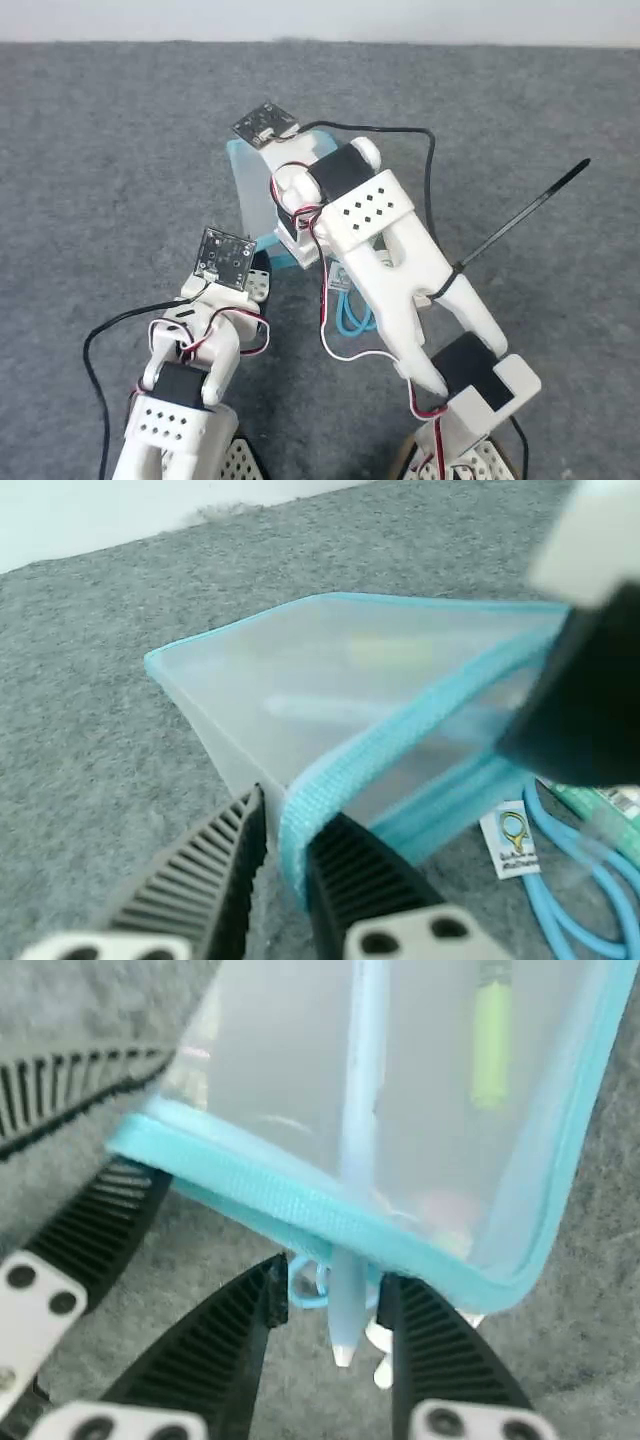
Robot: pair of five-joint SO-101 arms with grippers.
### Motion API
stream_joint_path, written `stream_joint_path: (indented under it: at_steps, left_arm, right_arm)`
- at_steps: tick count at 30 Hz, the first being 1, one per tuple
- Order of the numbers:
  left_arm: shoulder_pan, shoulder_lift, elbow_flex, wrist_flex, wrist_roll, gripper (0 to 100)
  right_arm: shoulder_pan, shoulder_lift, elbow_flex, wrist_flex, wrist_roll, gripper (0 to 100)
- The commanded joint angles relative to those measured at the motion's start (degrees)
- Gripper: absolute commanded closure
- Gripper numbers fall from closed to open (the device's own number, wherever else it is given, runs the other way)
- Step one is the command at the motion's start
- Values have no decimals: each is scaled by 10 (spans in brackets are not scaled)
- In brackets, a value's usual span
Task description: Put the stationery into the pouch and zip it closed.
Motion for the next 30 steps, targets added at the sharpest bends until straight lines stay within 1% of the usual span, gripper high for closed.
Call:
stream_joint_path:
  at_steps: [1,5,7,9,12,14,16,19,21,22,25,26,30]
  left_arm:
    - [12,-7,-10,-11,-7,989]
    - [12,-7,-9,-11,-7,989]
    - [1,-8,-11,-11,-6,989]
    - [-47,-11,-16,-15,-1,989]
    - [-127,-8,-26,-32,35,989]
    - [-155,-7,-31,-35,54,989]
    - [-143,-7,-33,-26,47,989]
    - [-71,-7,-22,-14,0,989]
    - [-43,-7,-21,-11,-16,989]
    - [-56,-9,-23,-11,-9,989]
    - [-138,-7,-44,-13,18,989]
    - [-155,-7,-44,-13,22,989]
    - [-162,-9,-44,-14,22,989]
  right_arm:
    - [0,-8,-29,-35,-7,818]
    - [18,-53,-30,-32,15,820]
    - [47,-97,-29,-31,20,821]
    - [81,-149,-18,-34,21,821]
    - [137,-231,35,-57,24,821]
    - [166,-277,93,-78,41,821]
    - [183,-311,161,-88,54,821]
    - [203,-318,272,-100,66,821]
    - [219,-309,346,-132,78,821]
    - [230,-305,382,-153,82,821]
    - [257,-289,469,-213,87,822]
    - [263,-283,490,-230,91,822]
    - [269,-247,532,-283,105,822]
